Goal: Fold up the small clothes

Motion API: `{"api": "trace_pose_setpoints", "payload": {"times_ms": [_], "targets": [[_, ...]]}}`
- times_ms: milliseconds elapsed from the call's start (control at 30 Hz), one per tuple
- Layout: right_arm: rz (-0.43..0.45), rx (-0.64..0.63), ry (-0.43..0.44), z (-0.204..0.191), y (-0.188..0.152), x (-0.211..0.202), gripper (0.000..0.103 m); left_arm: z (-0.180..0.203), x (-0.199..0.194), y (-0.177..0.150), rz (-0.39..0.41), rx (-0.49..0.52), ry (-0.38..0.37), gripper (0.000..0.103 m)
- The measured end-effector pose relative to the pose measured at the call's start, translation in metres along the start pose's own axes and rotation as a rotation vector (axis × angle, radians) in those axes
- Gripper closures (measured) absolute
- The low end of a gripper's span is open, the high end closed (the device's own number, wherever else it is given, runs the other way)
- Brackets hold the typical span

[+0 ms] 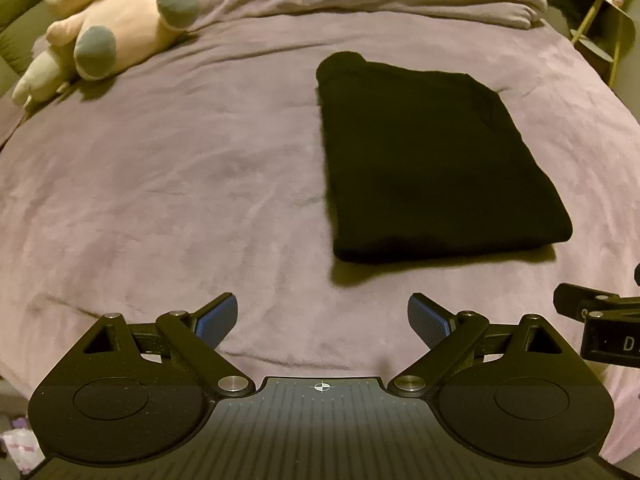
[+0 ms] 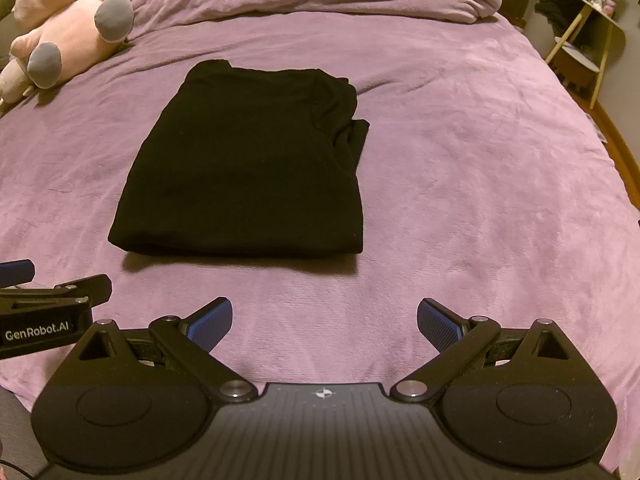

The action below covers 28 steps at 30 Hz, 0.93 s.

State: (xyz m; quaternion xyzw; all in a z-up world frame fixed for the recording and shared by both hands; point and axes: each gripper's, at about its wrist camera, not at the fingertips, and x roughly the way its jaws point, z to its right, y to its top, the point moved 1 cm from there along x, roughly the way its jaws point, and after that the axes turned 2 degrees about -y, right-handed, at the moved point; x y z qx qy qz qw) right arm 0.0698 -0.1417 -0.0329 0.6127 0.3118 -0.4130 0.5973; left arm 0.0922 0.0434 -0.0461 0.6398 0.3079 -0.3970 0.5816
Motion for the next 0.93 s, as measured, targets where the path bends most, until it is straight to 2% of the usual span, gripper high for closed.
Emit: {"api": "trace_pose_setpoints", "payload": {"times_ms": [933], "targets": [[0.007,-0.01,-0.016,0.0004,0.0016,0.0003,0.004,0.0086,-0.0005,-0.0035,-0.003,0.038,0.009,0.007]]}}
